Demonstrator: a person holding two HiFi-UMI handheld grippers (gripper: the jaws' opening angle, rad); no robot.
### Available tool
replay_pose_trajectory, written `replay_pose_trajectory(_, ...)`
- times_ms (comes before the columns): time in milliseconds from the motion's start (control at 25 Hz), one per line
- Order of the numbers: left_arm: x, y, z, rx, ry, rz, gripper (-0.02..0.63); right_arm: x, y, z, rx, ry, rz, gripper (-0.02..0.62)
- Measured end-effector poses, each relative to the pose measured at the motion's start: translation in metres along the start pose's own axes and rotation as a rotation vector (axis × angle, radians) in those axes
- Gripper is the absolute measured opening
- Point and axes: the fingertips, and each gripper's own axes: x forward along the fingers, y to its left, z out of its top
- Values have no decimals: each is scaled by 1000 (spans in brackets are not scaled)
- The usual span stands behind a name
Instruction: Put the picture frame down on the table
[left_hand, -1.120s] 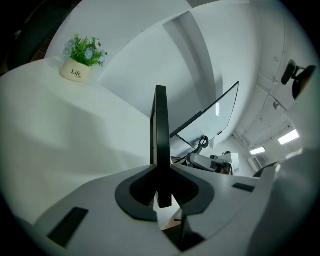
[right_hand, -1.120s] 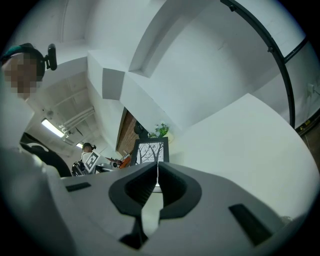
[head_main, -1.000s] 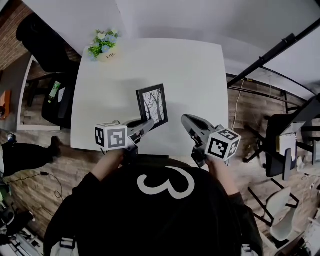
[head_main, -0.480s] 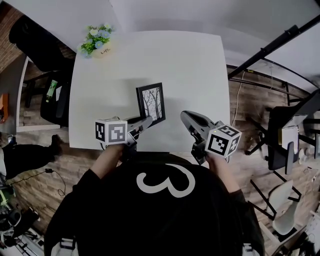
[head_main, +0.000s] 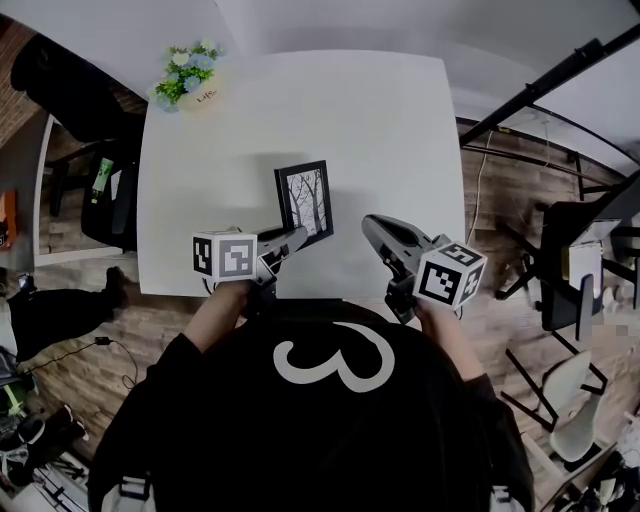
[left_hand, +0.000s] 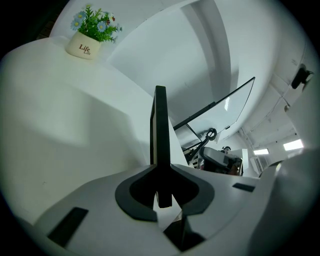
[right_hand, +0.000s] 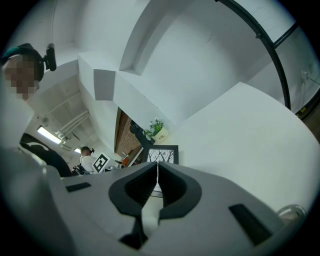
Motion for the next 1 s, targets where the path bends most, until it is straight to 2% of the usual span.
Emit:
replay_pose_trajectory(520, 5, 6, 6, -55, 4, -30, 63, 1, -6, -6, 29, 4, -11, 25)
replay_pose_trajectory(1000, 10, 15, 13, -155, -3, -63, 64, 4, -14, -7, 47, -1, -13, 25)
